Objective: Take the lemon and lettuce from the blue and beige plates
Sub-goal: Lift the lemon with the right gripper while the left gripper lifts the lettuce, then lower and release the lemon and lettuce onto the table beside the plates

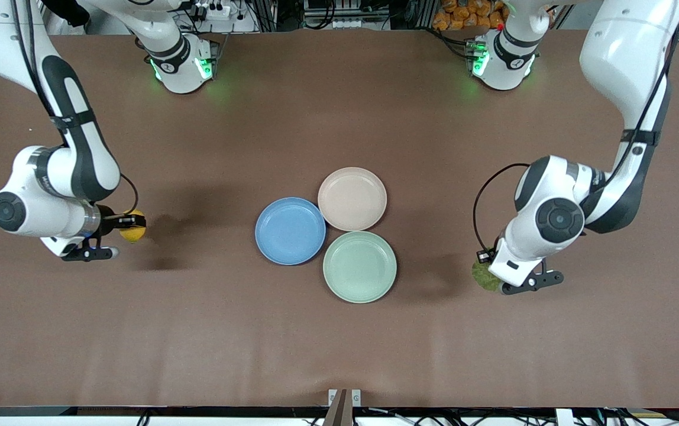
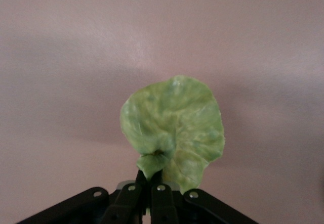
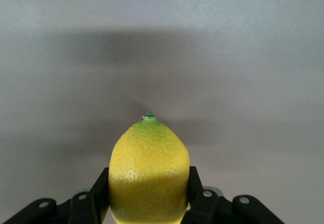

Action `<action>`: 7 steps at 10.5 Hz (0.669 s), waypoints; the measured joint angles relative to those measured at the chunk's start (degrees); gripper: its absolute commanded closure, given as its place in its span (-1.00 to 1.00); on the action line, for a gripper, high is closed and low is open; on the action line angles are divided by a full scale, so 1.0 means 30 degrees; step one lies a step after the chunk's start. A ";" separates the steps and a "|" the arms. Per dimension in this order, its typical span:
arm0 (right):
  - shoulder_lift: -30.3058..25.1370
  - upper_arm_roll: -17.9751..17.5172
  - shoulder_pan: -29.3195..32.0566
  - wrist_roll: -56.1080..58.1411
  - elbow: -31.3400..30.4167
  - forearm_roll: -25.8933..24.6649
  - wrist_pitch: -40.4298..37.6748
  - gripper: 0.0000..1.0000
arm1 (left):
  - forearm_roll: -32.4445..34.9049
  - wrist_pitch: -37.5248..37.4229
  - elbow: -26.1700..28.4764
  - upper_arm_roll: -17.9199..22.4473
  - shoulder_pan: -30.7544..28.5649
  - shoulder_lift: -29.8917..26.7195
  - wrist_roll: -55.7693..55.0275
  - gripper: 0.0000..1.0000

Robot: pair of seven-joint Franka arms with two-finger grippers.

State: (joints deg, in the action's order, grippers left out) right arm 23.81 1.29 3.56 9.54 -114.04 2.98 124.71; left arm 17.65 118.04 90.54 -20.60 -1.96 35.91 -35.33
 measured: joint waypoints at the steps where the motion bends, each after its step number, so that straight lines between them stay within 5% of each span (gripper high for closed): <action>1: 0.0000 0.0000 -0.0009 0.0089 -0.0562 0.0000 0.0654 -0.17 | 0.0216 0.0151 0.0002 -0.0002 -0.0240 0.0675 0.0138 1.00; 2: 0.0002 0.0000 -0.0017 0.0107 -0.0805 0.0002 0.0881 -0.74 | 0.0297 0.0399 0.0003 -0.0001 -0.0461 0.1222 0.0230 1.00; 3: 0.0014 -0.0006 -0.0038 0.0111 -0.0894 0.0006 0.0961 -1.00 | 0.0306 0.0706 -0.0004 -0.0006 -0.0593 0.1589 0.0361 0.15; 4: 0.0031 -0.0012 -0.0088 0.0119 -0.0915 0.0010 0.1000 -1.00 | 0.0319 0.0782 -0.0005 -0.0008 -0.0607 0.1763 0.0584 -0.99; 7: -0.0136 -0.0021 -0.0151 0.0238 -0.0533 0.0015 0.0686 -1.00 | 0.0389 0.0903 -0.0260 0.0016 -0.0729 0.1783 0.1265 -1.00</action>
State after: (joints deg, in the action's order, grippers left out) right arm 23.40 1.23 3.11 10.25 -115.64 3.03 126.77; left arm 18.82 120.75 89.76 -20.55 -4.15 41.26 -31.54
